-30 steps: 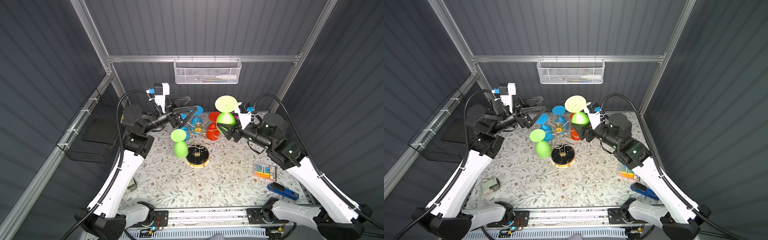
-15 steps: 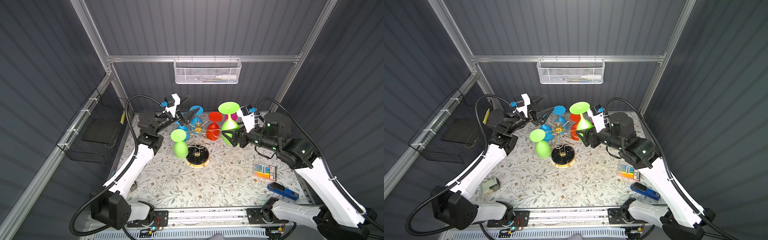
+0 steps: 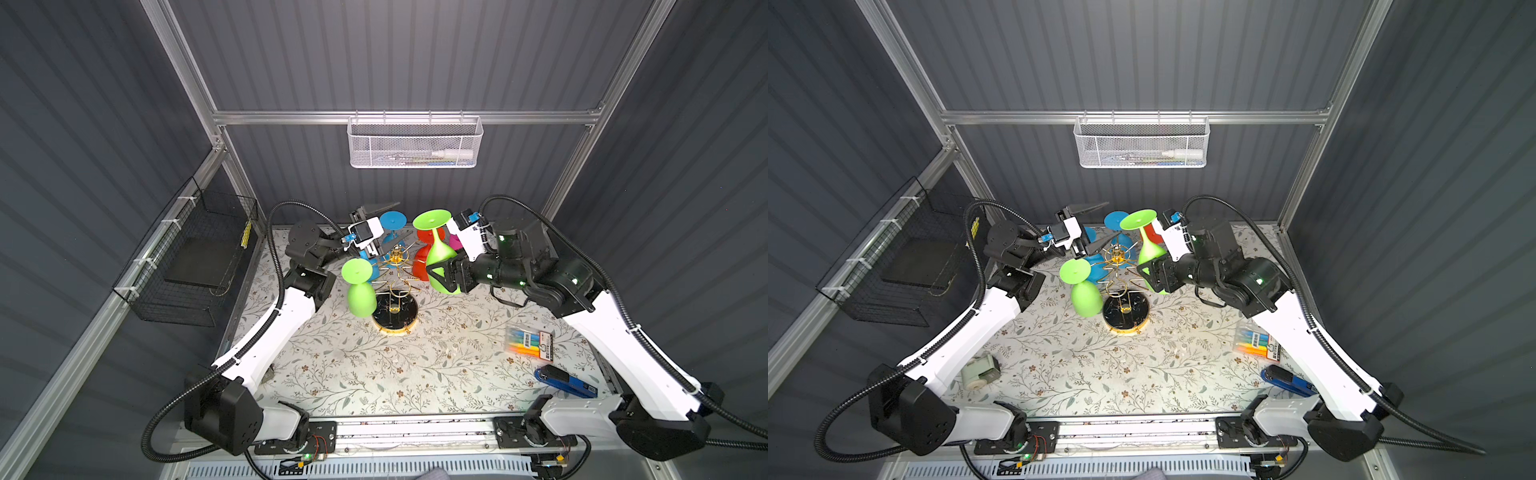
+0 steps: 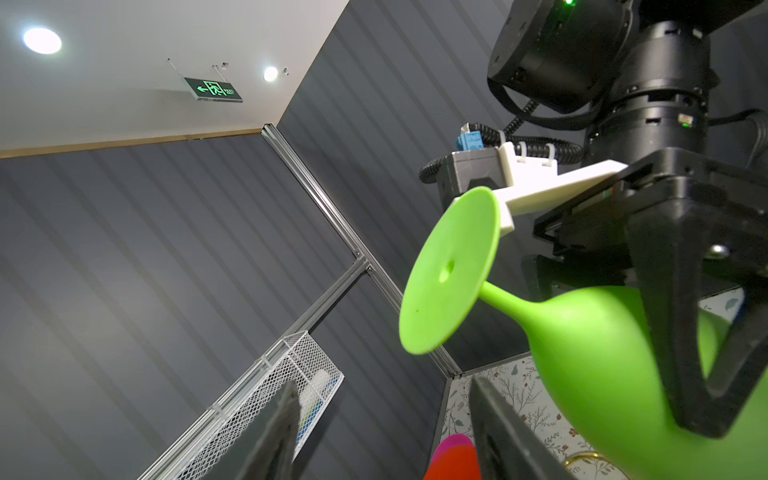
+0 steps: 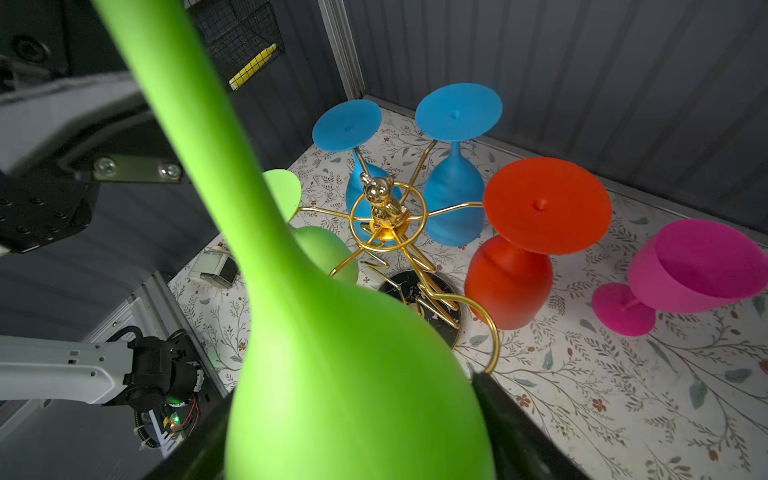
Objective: Take the wine glass off the wine glass rack
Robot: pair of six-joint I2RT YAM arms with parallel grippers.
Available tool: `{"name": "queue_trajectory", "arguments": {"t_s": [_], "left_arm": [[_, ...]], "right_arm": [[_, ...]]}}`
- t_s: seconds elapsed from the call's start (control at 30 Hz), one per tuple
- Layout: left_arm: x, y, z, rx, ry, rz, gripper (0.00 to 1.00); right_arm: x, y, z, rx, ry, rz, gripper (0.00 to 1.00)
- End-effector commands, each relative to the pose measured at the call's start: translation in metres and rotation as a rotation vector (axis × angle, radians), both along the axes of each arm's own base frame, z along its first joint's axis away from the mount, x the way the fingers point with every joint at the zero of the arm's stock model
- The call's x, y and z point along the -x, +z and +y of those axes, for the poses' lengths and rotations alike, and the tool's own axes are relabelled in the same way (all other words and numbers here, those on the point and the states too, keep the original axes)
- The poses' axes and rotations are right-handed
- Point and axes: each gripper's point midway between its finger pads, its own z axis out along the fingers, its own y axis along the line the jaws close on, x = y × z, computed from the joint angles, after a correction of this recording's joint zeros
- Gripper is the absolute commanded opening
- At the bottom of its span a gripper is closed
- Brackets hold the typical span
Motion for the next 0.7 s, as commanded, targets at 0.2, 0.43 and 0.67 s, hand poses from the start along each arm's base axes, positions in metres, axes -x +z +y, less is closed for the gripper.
{"name": "queue_trajectory", "arguments": {"t_s": [0.2,0.43,0.67], "left_arm": [[0.005,0.009,-0.002,-0.007,-0.004,-0.092,0.61],[0.005,0.011,-0.003,-0.006,-0.011,-0.08,0.55],[0.005,0.008,-0.006,-0.024,-0.028,-0.07,0.46]], "right_arm": [[0.001,0.003,0.016,-0.007,0.042,0.028,0.62],[0.001,-0.002,0.023,-0.002,0.056,0.05,0.62],[0.001,-0.006,0.028,0.0,0.072,0.067,0.62]]}}
